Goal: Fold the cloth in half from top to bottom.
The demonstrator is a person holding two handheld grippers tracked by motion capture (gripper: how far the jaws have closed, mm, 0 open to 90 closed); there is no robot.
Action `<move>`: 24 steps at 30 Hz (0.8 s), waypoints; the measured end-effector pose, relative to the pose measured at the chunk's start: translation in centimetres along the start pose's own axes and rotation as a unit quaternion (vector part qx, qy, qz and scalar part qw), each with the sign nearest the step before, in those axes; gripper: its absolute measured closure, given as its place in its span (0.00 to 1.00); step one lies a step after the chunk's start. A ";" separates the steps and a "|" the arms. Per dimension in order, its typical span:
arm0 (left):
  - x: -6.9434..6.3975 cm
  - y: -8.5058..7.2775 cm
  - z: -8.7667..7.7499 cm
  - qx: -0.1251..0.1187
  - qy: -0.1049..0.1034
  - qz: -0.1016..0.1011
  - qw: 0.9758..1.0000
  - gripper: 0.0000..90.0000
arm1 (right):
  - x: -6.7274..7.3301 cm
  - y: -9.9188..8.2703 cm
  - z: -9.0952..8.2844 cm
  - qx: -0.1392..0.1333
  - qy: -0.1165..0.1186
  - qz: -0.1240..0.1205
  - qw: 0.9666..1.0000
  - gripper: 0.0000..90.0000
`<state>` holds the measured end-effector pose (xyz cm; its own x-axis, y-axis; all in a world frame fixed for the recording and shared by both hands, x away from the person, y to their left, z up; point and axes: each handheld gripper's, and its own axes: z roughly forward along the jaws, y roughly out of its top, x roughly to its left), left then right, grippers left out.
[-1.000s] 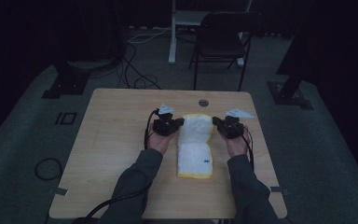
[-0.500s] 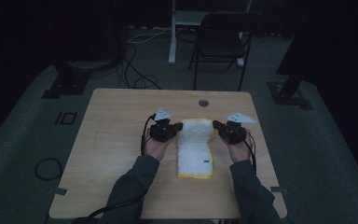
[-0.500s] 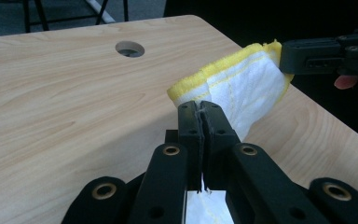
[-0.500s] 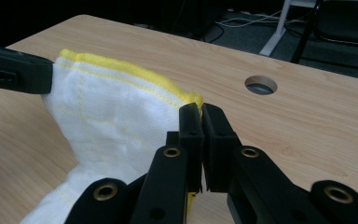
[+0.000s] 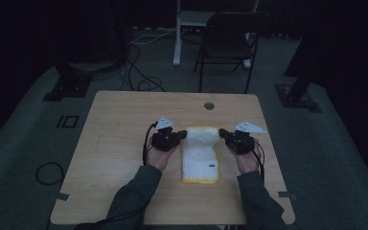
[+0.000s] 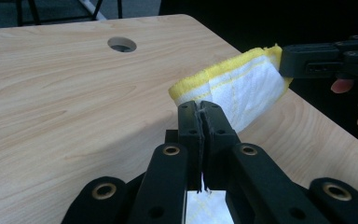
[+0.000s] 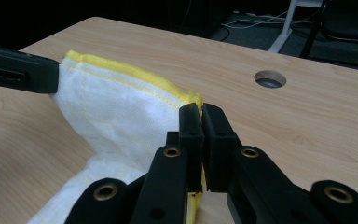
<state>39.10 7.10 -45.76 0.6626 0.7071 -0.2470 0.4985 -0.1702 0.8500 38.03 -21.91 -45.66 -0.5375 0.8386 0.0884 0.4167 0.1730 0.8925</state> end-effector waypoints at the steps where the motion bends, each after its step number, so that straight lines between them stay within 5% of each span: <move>1: -0.1 -0.1 -0.1 -0.001 0.000 0.000 1.000 0.98 | 0.0 -0.1 -0.1 0.000 0.001 0.002 1.000 0.98; 24: -1.2 -2.3 -1.3 0.001 -0.010 0.001 1.000 0.98 | 1.1 -2.2 -1.6 0.006 0.017 0.007 1.000 0.98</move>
<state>36.41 7.50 -46.87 0.6743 0.6930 -0.2551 0.4988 -0.1727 0.8493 35.31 -22.19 -46.85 -0.5559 0.8232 0.1152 0.4333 0.1687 0.8853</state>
